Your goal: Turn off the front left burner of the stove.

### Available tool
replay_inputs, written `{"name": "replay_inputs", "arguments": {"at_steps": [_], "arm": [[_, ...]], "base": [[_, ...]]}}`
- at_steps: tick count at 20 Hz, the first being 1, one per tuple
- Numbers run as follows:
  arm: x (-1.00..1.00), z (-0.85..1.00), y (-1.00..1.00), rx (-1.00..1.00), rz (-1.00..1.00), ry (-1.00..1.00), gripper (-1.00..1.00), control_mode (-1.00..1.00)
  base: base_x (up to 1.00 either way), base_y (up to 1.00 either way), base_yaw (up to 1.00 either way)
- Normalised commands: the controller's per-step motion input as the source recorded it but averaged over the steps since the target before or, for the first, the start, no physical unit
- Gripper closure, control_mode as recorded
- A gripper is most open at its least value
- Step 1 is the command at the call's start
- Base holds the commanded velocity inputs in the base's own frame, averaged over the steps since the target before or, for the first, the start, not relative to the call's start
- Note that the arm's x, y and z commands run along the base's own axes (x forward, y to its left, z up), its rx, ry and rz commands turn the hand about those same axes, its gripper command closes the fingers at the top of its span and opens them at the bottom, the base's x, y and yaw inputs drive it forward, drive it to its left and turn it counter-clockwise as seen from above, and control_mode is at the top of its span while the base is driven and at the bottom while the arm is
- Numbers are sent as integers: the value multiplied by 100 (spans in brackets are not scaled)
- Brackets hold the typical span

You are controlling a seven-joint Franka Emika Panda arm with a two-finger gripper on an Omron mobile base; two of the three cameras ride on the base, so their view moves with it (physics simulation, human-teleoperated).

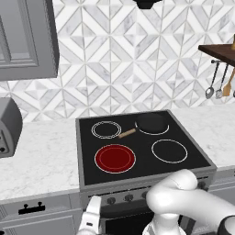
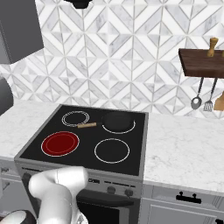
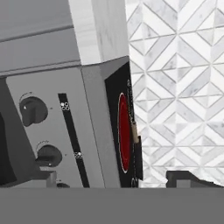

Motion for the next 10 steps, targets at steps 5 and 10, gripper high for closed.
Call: {"name": "replay_inputs", "arguments": {"at_steps": [5,10], "arm": [[34,-20,0,22,0,-5,-100,-100],[1,-7,0,14,2,-3,-100,-100]], "base": [[0,0,0],[0,0,0]]}}
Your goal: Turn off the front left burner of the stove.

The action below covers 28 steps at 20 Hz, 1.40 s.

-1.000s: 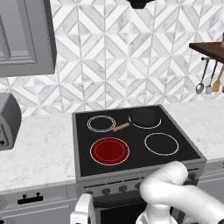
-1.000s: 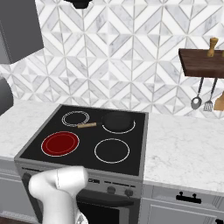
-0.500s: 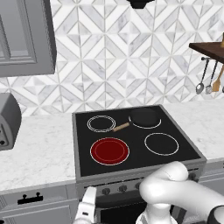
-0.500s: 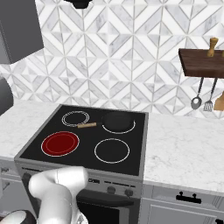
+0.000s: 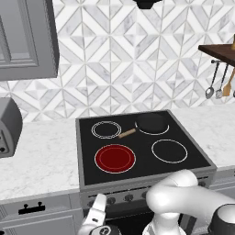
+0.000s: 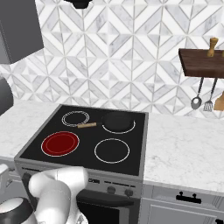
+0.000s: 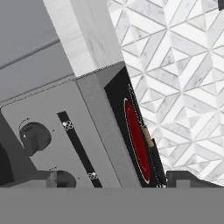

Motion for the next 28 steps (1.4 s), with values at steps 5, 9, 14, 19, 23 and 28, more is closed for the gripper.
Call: {"name": "replay_inputs", "arguments": {"at_steps": [5,9,14,19,23,28], "arm": [[-1,-27,0,10,0,-4,-100,-100],[0,-24,0,6,0,-9,-100,-100],[0,-32,0,8,0,-13,-100,-100],[1,-20,-4,19,5,-14,-100,-100],[7,-7,0,22,13,-4,-100,-100],[13,-1,-9,10,15,0,-100,-100]], "base": [[0,0,0],[0,0,0],[0,0,0],[0,0,0],[0,0,0],[0,0,0]]}}
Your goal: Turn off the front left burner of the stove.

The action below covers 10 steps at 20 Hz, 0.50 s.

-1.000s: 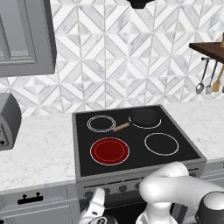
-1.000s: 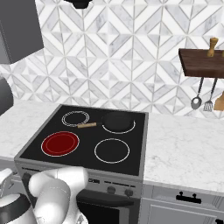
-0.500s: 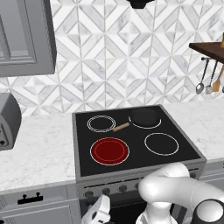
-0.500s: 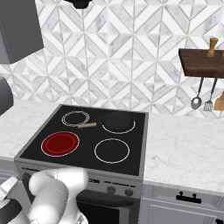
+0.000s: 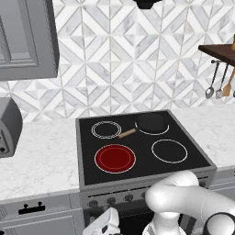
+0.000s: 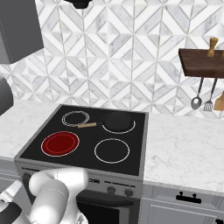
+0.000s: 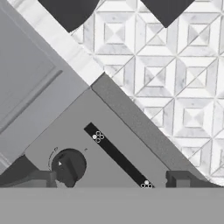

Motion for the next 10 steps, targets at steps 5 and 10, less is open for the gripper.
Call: {"name": "replay_inputs", "arguments": {"at_steps": [5,10], "arm": [[27,0,-12,9,9,0,-100,-100],[31,0,0,0,0,0,-100,-100]], "base": [[0,0,0],[0,0,0]]}}
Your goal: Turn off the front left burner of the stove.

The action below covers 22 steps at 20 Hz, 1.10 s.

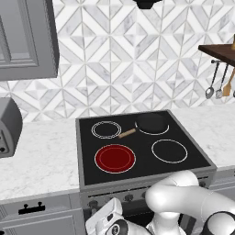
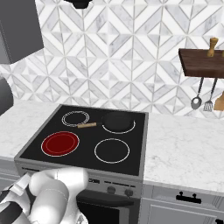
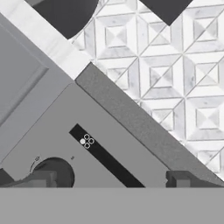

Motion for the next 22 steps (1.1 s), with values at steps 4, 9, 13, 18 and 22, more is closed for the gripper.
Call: {"name": "replay_inputs", "arguments": {"at_steps": [4,9,13,18,22], "arm": [[8,-12,0,-2,0,0,-100,-100],[0,-29,5,-7,0,0,-100,-100],[0,-27,24,-9,2,0,-100,-100],[0,-26,45,-9,4,0,-100,-100],[8,-20,21,-3,3,0,-100,-100]], "base": [[0,0,0],[0,0,0],[0,0,0],[0,0,0],[0,0,0]]}}
